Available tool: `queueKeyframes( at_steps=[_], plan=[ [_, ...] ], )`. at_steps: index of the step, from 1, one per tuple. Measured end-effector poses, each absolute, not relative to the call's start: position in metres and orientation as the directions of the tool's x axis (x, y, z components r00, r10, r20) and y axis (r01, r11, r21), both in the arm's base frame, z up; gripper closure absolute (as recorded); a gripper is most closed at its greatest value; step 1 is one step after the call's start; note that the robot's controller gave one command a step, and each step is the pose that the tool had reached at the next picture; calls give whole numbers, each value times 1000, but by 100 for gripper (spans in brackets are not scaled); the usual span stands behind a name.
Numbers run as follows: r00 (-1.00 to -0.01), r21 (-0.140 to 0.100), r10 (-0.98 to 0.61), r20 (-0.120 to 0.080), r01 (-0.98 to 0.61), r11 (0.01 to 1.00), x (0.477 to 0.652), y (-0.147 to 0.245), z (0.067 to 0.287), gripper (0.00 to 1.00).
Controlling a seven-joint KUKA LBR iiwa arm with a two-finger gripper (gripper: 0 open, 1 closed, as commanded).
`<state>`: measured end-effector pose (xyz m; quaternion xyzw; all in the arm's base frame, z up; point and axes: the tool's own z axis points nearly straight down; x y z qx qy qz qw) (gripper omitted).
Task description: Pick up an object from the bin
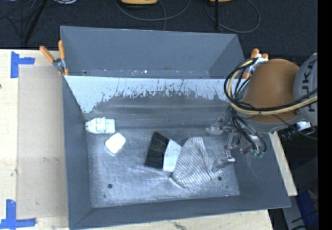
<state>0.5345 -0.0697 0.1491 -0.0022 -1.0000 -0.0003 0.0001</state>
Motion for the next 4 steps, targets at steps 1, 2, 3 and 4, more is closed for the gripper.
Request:
queueKeyframes(
  at_steps=[1,2,3,4],
  plan=[
    [-977,3,213,6,213,977,567,-66,87,0],
    [-979,0,206,1,206,979,561,-66,87,100],
    [-979,0,206,1,206,979,561,-66,87,100],
    [-979,0,206,0,206,979,561,-66,89,100]
  ],
)
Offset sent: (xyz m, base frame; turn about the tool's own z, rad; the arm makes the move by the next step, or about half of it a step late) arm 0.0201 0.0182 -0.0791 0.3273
